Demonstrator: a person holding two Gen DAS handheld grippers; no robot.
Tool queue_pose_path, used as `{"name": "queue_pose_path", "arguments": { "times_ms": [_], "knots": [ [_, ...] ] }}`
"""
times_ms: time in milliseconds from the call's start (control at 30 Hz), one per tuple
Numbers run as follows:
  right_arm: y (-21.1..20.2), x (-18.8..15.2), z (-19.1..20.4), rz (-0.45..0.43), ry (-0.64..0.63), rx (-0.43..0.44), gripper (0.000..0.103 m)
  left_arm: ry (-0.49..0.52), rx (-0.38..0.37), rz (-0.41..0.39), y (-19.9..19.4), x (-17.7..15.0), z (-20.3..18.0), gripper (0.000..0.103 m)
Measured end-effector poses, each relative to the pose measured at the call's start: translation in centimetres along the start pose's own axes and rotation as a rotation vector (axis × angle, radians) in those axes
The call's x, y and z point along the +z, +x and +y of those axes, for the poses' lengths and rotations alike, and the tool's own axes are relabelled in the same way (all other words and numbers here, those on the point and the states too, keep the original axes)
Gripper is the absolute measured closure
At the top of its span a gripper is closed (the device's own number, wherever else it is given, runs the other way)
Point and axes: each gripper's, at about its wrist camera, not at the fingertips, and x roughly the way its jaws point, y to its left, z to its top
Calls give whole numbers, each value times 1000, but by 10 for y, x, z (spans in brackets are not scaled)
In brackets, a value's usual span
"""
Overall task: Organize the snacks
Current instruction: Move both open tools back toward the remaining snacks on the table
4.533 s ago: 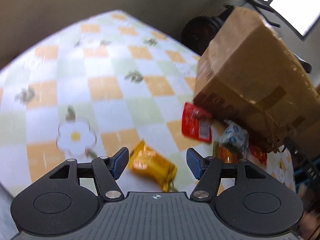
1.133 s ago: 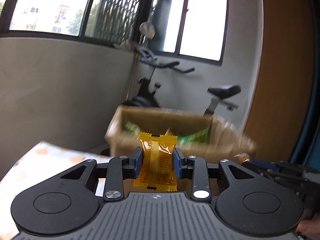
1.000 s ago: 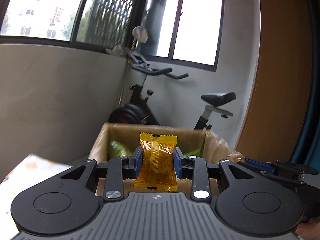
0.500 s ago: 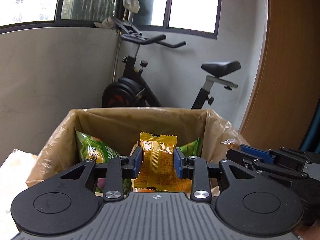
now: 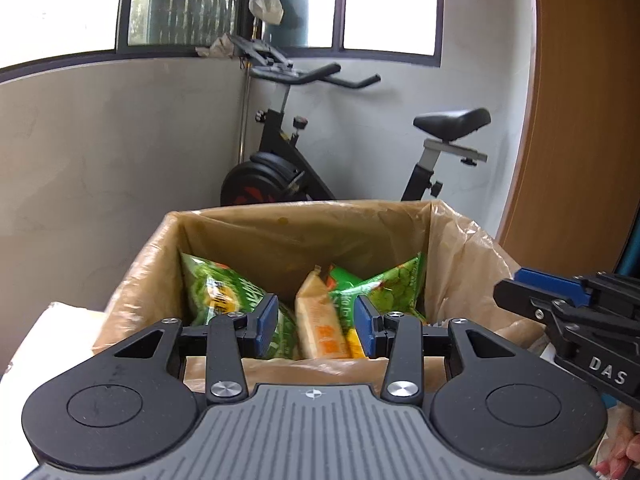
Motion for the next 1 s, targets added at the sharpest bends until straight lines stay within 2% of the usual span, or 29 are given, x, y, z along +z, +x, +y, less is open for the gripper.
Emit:
{"name": "queue_pose_path", "arguments": {
  "times_ms": [100, 200, 367, 533, 700, 1000],
  "knots": [
    [-15, -7, 1, -47, 8, 21, 68, -9, -29, -48, -19, -4, 13, 54],
    [-29, -15, 0, -75, 29, 17, 68, -18, -59, -85, -38, -9, 31, 47],
    [-50, -34, -7, -101, 84, -5, 65, -57, -57, -129, -68, -28, 68, 35],
    [-62, -59, -17, -67, 123, -36, 65, -120, -11, -71, -77, -57, 102, 35],
    [-59, -89, -13, 27, 74, -59, 65, -203, 22, 22, -68, -95, 123, 36],
    [-31, -145, 12, 229, -66, 26, 65, -239, 31, 128, -54, -140, 123, 36]
  ]
}}
